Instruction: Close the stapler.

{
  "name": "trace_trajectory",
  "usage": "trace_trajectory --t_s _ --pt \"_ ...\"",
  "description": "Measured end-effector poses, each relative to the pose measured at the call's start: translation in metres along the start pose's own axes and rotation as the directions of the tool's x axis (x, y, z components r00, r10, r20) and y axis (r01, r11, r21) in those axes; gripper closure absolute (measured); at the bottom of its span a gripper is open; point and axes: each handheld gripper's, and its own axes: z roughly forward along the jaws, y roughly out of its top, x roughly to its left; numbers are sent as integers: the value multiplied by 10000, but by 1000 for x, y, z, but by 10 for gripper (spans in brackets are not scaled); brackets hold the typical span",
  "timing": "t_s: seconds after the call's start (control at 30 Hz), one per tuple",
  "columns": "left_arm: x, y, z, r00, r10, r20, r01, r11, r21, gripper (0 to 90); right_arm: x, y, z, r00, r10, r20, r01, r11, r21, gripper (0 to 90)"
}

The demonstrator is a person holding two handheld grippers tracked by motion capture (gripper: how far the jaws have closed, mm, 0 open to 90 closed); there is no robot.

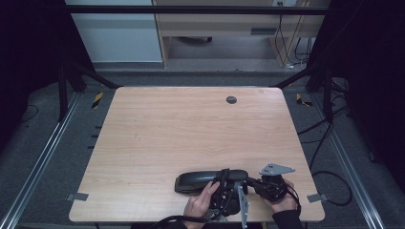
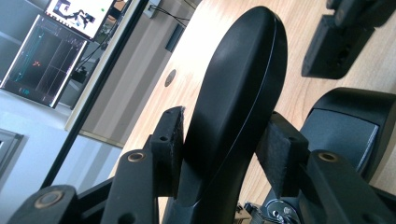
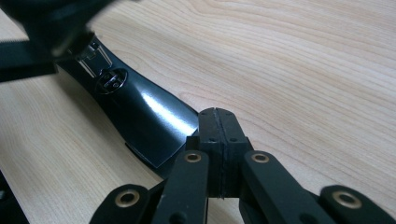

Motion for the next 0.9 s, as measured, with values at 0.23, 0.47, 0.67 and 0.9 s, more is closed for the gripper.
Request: trace_trajectory --t_s 0.23,0.47,0.67,0.9 --pt "-7 -1 2 9992 410 26 -410 9991 104 526 -2 0 -2 9999 43 108 -42 9999 -125 889" --pt "-8 -1 2 9980 626 110 -628 9978 210 513 -3 0 -3 9998 73 180 -70 9997 -216 879" --pt "-5 0 0 9975 665 232 -672 9972 315 472 -4 0 -3 9997 92 210 -87 9997 -246 866" --pt "-1 3 -8 9974 366 616 -375 9992 133 425 -4 0 -5 9997 114 238 -105 9992 -393 854"
